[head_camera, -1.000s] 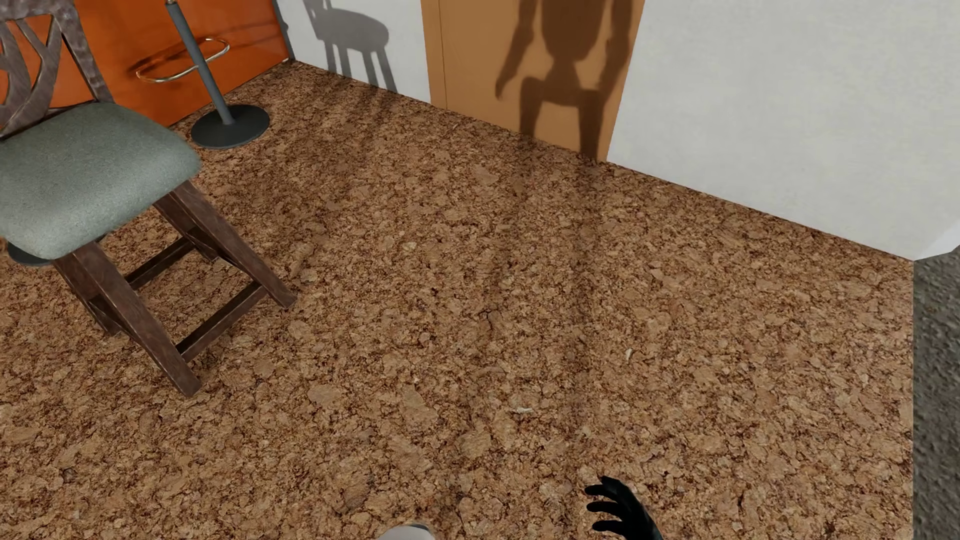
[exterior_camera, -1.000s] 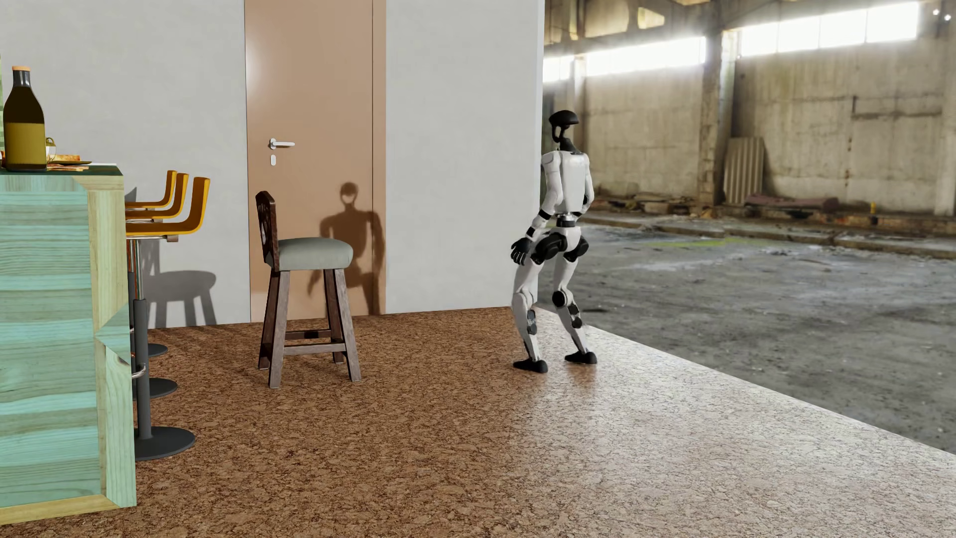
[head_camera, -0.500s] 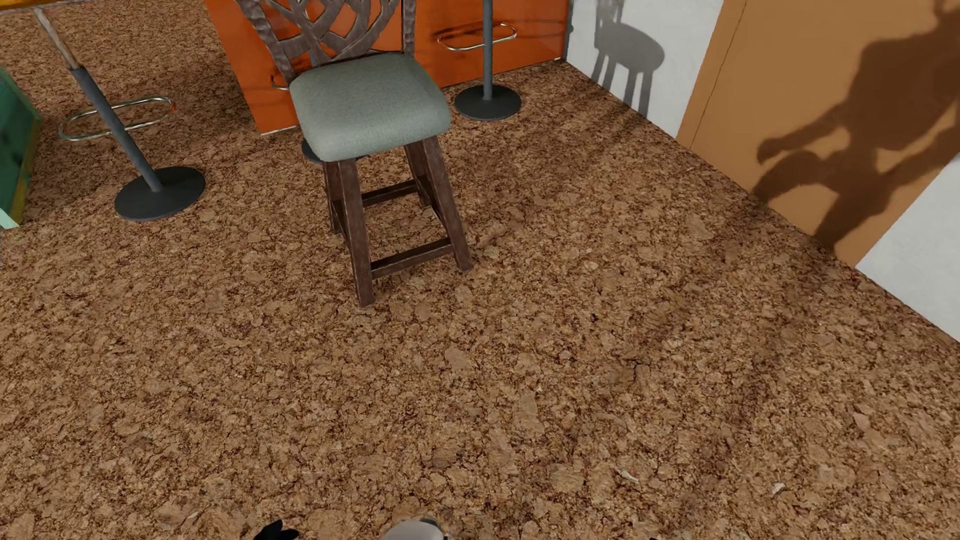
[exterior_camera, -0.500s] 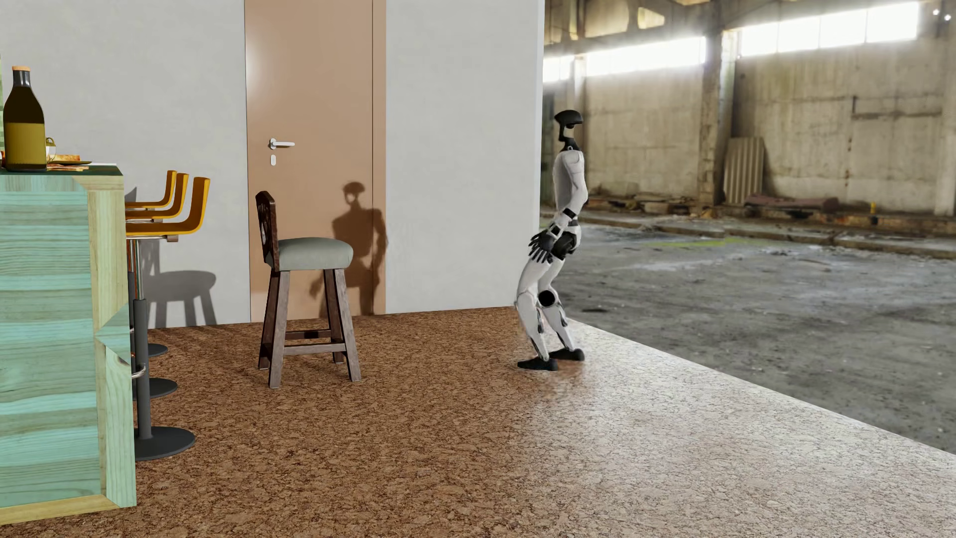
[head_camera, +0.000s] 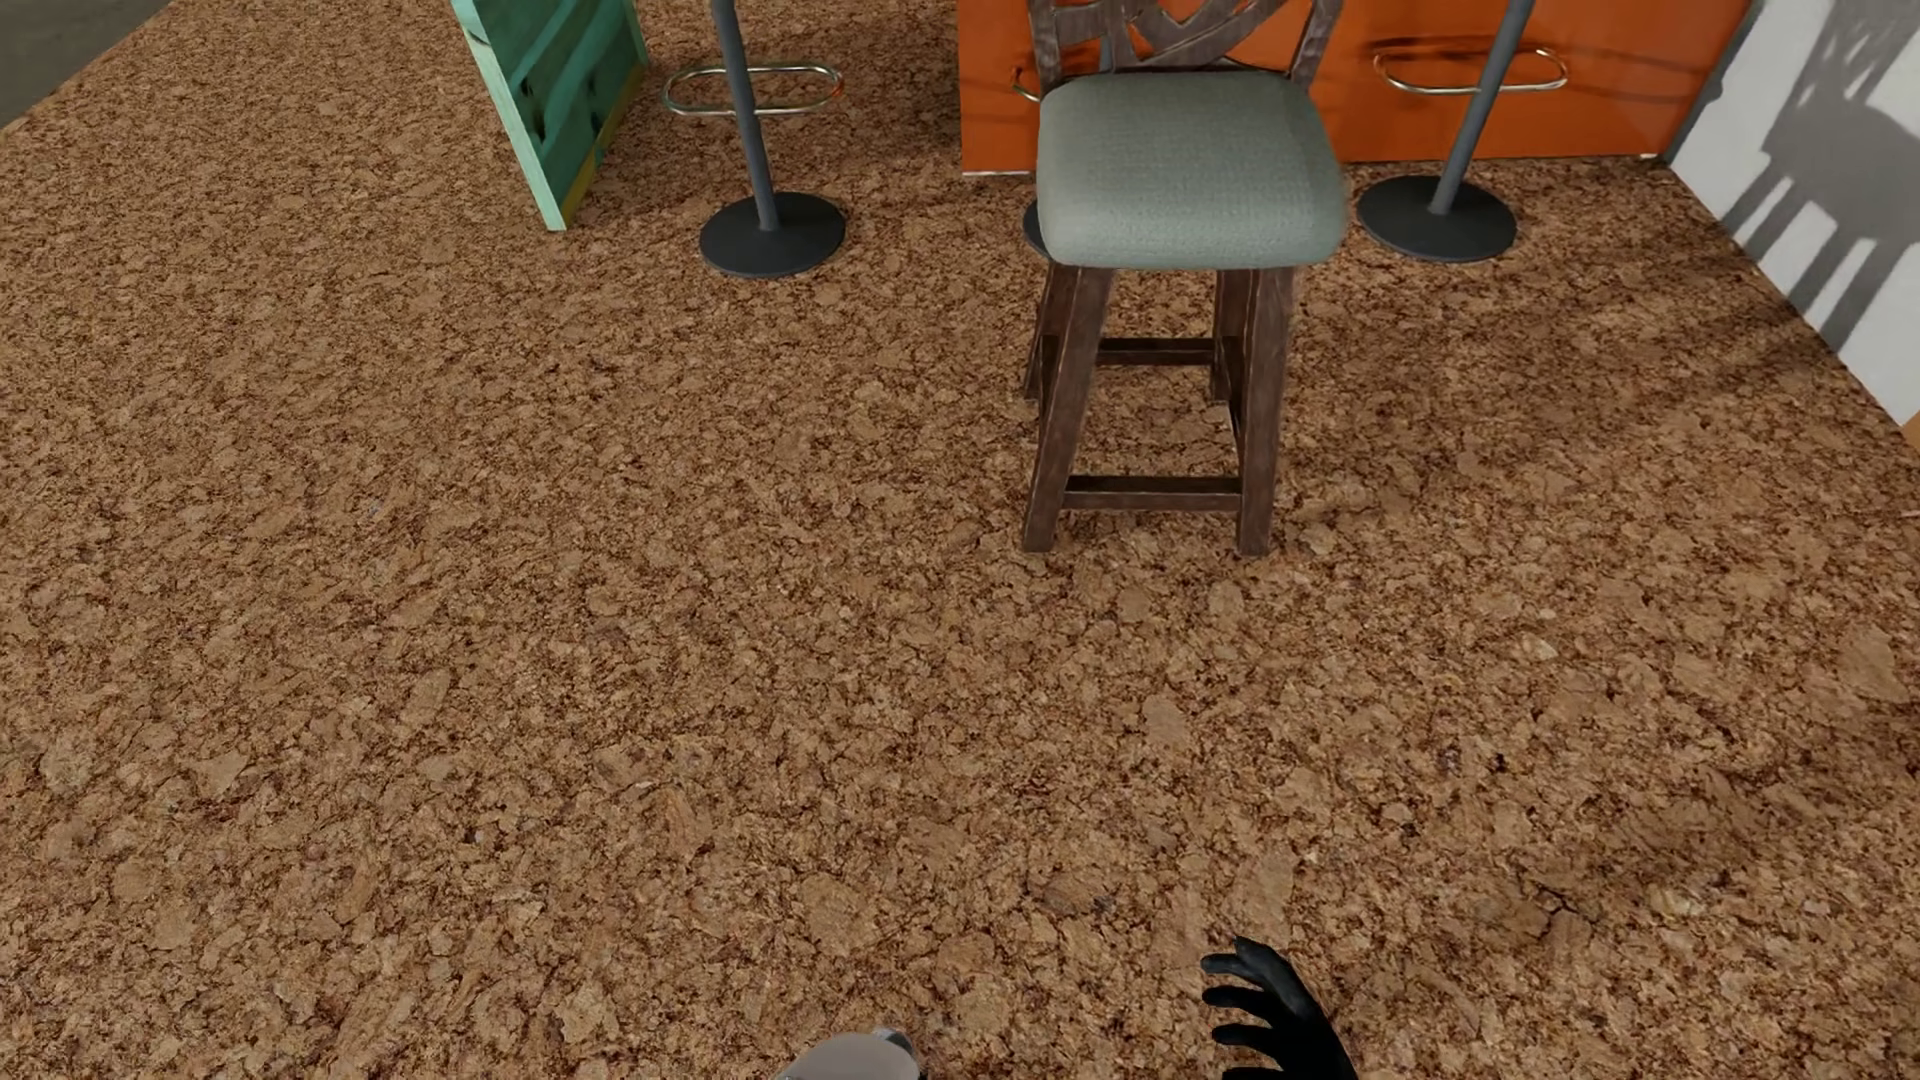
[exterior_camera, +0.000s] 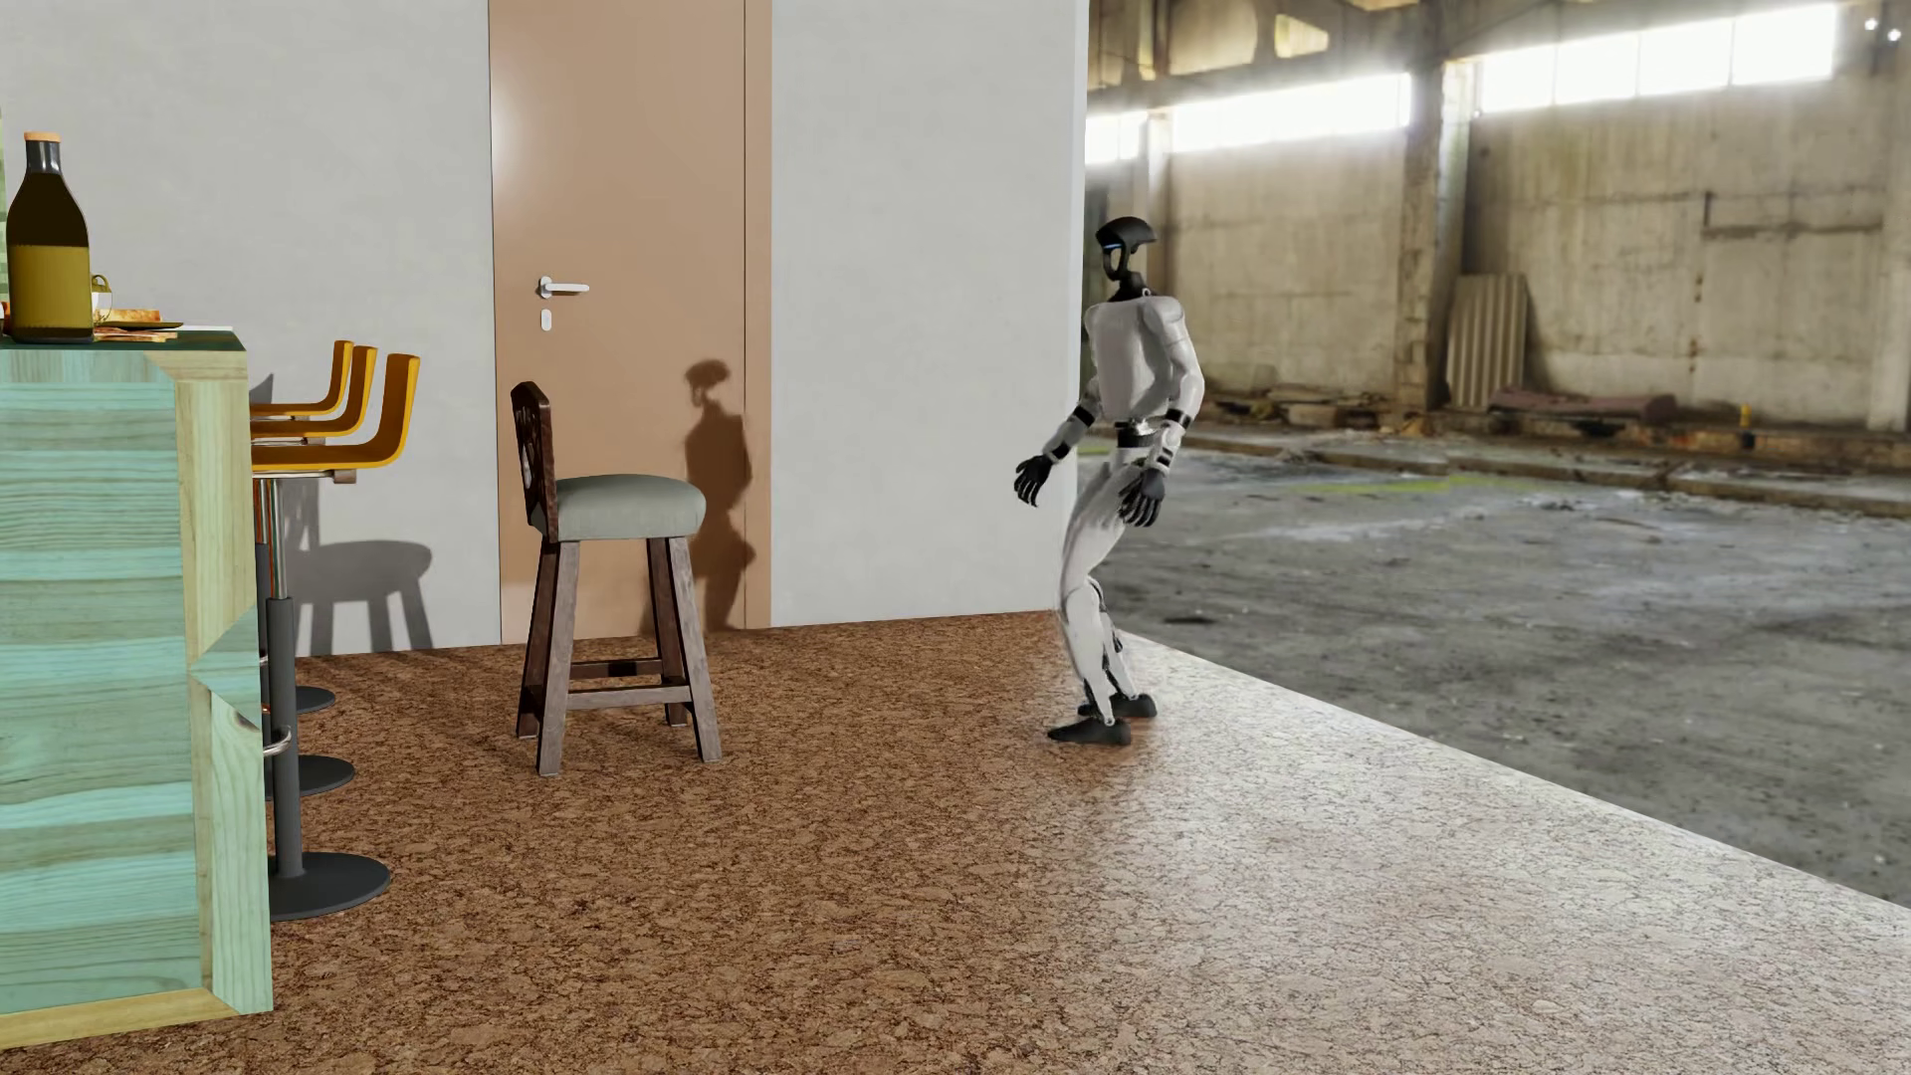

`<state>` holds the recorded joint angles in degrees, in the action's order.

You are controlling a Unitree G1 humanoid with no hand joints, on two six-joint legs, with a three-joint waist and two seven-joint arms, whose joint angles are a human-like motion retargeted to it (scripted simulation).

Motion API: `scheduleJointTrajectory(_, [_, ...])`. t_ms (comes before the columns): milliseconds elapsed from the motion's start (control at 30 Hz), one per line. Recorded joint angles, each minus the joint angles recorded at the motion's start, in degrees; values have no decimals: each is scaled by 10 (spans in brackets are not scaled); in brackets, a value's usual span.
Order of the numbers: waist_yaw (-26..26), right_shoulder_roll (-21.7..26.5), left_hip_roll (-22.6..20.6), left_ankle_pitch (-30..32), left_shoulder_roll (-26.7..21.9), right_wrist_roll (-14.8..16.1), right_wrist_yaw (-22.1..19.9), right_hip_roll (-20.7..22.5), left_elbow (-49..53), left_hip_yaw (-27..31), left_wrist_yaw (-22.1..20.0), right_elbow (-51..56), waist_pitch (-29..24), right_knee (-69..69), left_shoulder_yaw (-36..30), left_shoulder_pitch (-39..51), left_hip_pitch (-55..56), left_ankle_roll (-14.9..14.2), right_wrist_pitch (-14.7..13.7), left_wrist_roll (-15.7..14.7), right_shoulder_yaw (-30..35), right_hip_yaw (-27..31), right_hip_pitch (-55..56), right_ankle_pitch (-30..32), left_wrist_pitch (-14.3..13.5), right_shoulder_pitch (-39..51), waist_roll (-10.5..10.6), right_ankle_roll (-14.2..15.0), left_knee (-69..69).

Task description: Turn around

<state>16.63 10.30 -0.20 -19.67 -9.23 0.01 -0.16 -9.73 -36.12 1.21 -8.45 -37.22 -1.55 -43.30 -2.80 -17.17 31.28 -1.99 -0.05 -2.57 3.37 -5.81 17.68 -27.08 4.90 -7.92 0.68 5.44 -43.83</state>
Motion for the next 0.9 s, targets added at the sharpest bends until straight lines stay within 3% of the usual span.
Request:
scheduleJointTrajectory(33, [-16,-4,23,-14,-7,-4,2,4,-25,-14,5,24,2,-31,8,7,5,-1,-6,-1,1,-3,8,-8,-8,-5,17,-3,-31])
scheduleJointTrajectory(67, [-54,-12,19,33,-21,-4,3,4,-54,-11,7,36,-11,-118,8,23,2,7,-9,0,31,13,41,11,-18,7,24,-22,-27])
scheduleJointTrajectory(100, [-83,-12,5,42,-35,-1,12,12,-45,-2,2,35,-23,-207,8,33,0,4,-14,2,51,49,91,74,-27,-3,18,-70,-22])
scheduleJointTrajectory(133, [-89,-2,-7,58,-33,3,30,30,-36,11,-9,22,-17,-190,9,38,0,2,-18,1,31,84,110,79,-48,-43,9,-98,0])
scheduleJointTrajectory(167, [-83,6,-18,73,-22,8,46,39,-20,22,-22,0,-9,-108,-1,33,-3,-3,-16,-3,6,108,100,32,-67,-79,-3,-101,24])
scheduleJointTrajectory(200, [-64,14,-16,62,-7,14,52,33,-10,26,-34,-27,-3,-35,-16,24,0,-9,-8,-11,-2,107,74,33,-79,-97,-8,20,24])
scheduleJointTrajectory(267, [-41,8,7,66,22,17,39,24,-6,20,-34,11,2,-14,-11,23,4,-21,34,-24,-5,59,54,37,-58,-64,-5,1,38])
scheduleJointTrajectory(333, [-21,18,35,-12,1,9,18,19,5,-8,1,10,15,0,7,8,-1,-30,38,-15,1,25,29,35,-29,-9,9,0,-39])
scheduleJointTrajectory(367, [-51,13,48,-14,-18,5,8,24,2,-9,28,18,22,-2,29,-9,-28,-33,32,-6,-5,30,30,32,-23,29,17,2,-19])
scheduleJointTrajectory(400, [-99,-7,43,21,-40,11,-6,30,-10,-15,52,23,11,-11,38,-7,-44,-5,23,-1,2,61,29,36,-23,58,13,-1,3])
scheduleJointTrajectory(433, [-134,-7,43,30,-43,27,-17,36,1,-17,65,38,-4,-21,46,24,-56,-8,16,-5,13,76,31,53,-21,49,11,-11,16])
scheduleJointTrajectory(467, [-157,3,41,37,-40,43,-22,39,18,-19,72,36,-7,-18,36,62,-57,-8,10,-13,8,84,34,54,-29,18,5,-48,27])
scheduleJointTrajectory(500, [-182,8,39,43,-25,54,-24,41,19,-16,73,2,-2,12,19,92,-52,-8,11,-21,-2,90,25,38,-55,-5,-3,-53,34])
scheduleJointTrajectory(533, [-201,-3,38,48,-16,58,-28,38,20,-15,74,3,0,29,4,104,-51,-10,28,-24,-13,92,22,51,-82,-34,-13,8,40])
scheduleJointTrajectory(600, [-213,-14,39,53,-4,48,-27,42,14,-7,74,2,-5,31,-8,111,-49,-14,72,-17,-16,88,25,54,-104,-55,-26,7,46])
scheduleJointTrajectory(633, [-211,-12,39,57,-2,32,-21,42,9,-2,77,10,-10,33,-4,104,-50,-16,86,-6,-10,83,23,55,-98,-52,-28,5,49])
scheduleJointTrajectory(733, [-195,-11,42,57,-18,-22,-2,47,17,3,87,14,-24,35,2,81,-50,-18,71,30,-6,80,18,59,-34,-25,-17,4,45])
scheduleJointTrajectory(800, [-193,-12,40,65,-19,-25,8,45,27,2,89,20,-19,36,13,79,-50,-18,44,40,0,80,22,62,-7,-27,-15,3,54])
scheduleJointTrajectory(900, [-187,-23,37,68,-16,-4,12,44,21,6,91,12,-10,35,4,76,-58,-22,40,30,-11,78,18,62,-44,-32,-12,0,63])
